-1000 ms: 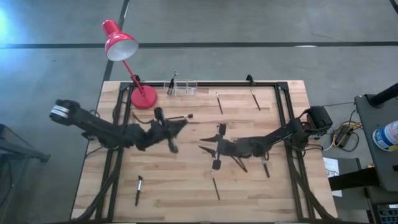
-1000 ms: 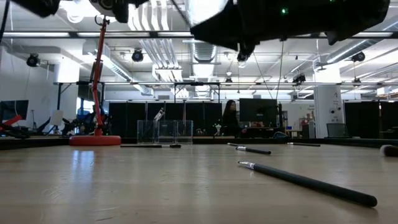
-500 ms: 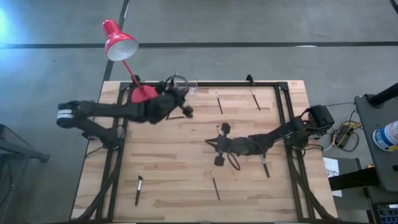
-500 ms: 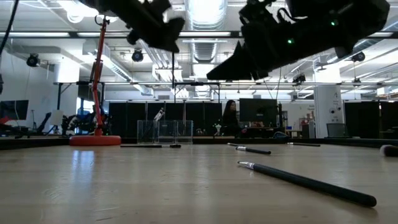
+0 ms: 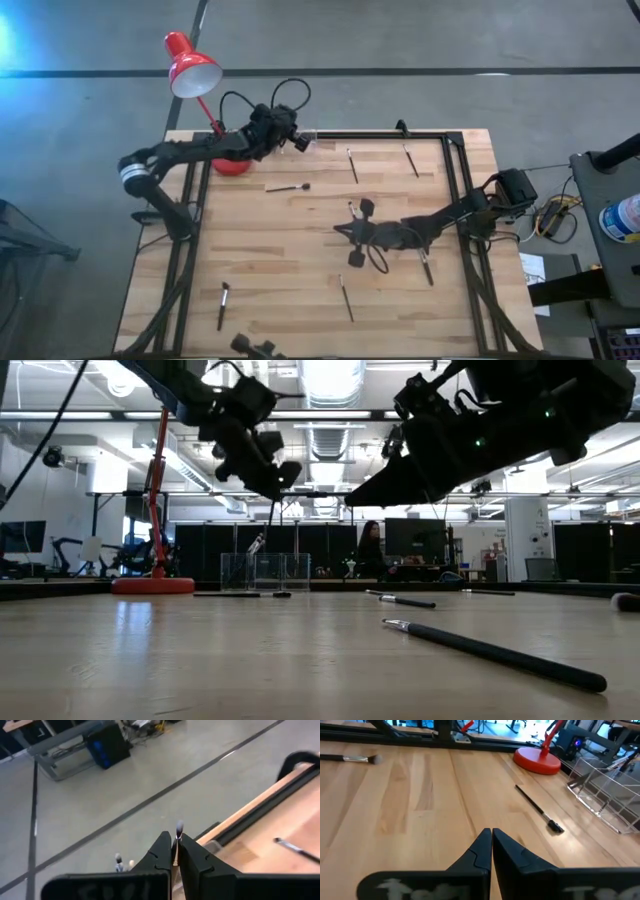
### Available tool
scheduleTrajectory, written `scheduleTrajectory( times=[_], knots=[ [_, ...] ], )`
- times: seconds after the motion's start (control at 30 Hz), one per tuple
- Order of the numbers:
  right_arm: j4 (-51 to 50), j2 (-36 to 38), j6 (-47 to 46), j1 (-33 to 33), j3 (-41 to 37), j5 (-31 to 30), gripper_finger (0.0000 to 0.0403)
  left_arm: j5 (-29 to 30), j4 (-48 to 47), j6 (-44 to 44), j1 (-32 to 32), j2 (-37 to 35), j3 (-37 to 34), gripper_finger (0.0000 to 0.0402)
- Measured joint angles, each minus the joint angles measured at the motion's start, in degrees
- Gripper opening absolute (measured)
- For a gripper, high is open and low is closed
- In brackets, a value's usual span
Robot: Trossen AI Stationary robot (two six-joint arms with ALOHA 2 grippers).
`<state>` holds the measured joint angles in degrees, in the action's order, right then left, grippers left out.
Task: Pick & Place Makeup Supplies
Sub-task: Put the makeup brush into the transparent organizer
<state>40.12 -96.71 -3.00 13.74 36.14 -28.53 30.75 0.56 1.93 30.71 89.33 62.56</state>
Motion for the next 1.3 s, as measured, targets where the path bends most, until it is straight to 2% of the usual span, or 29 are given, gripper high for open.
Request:
scheduleTrajectory(
  times=[0.27,0.5,0.83,1.3],
  knots=[
    [0.94,0.00,0.33,0.20,0.00,0.09,0.0008,-0.30,-0.11,-1.35,3.57,4.47,1.02,0.0011],
    [0.94,0.00,0.37,0.28,0.00,0.20,0.0008,-4.89,-2.34,0.80,4.91,6.26,1.00,0.0011],
    [0.90,0.00,0.58,0.28,0.00,0.22,0.0008,-6.38,-12.27,2.60,5.45,6.48,3.45,0.0011],
    [0.90,0.00,0.56,0.28,0.00,0.50,0.0008,-10.56,-13.15,5.36,6.22,6.76,3.57,0.0015]
  ],
)
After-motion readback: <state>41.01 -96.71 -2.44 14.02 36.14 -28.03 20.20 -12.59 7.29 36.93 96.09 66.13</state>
